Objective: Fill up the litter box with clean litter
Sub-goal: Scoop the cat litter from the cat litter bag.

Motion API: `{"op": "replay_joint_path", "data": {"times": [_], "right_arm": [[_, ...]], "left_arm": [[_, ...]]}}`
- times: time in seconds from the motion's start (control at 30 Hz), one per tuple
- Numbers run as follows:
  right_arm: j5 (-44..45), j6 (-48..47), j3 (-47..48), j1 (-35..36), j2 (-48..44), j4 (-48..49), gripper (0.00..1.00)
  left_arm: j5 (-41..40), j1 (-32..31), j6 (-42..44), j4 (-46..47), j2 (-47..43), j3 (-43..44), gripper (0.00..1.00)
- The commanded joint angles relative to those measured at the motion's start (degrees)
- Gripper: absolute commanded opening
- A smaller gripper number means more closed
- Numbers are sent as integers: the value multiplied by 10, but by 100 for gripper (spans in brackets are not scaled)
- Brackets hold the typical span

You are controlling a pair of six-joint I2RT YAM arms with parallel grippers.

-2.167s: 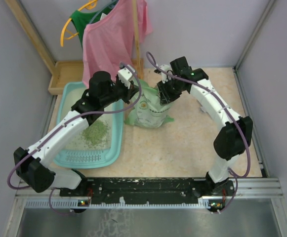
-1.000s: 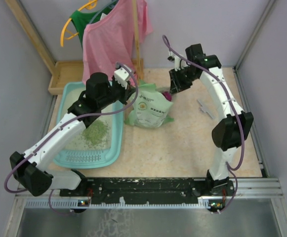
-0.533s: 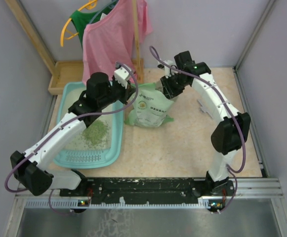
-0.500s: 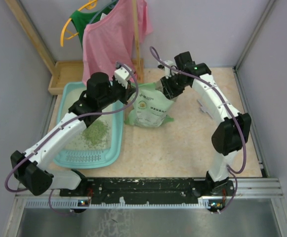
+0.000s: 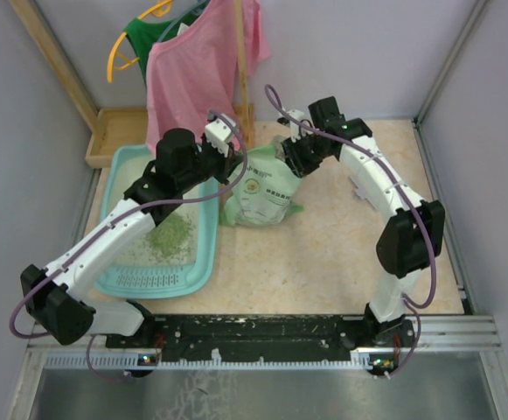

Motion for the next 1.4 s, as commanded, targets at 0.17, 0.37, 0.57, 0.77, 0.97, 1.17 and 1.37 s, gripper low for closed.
{"op": "replay_joint_path", "data": {"times": [0.17,0.37,0.57,0.77,0.97,1.17,1.37], "right_arm": [[-116,18,-12,24,15,-56,0],[-166,10,27,-1,26,-97,0],[-222,-13,71,-22,41,-159,0],[-220,-25,83,-25,43,-178,0],[-129,-16,59,-24,44,-143,0],[-91,-28,60,-2,62,-153,0],[-107,-31,66,12,73,-158,0]], "left_arm": [[9,-8,-2,54,-3,9,0],[0,-8,1,54,-5,3,0],[-15,-8,7,55,-13,-7,0],[-18,-8,6,58,-17,-10,0],[-15,-9,7,66,-20,-9,0],[-14,-10,5,70,-21,-9,0],[-14,-10,5,73,-19,-10,0]]}}
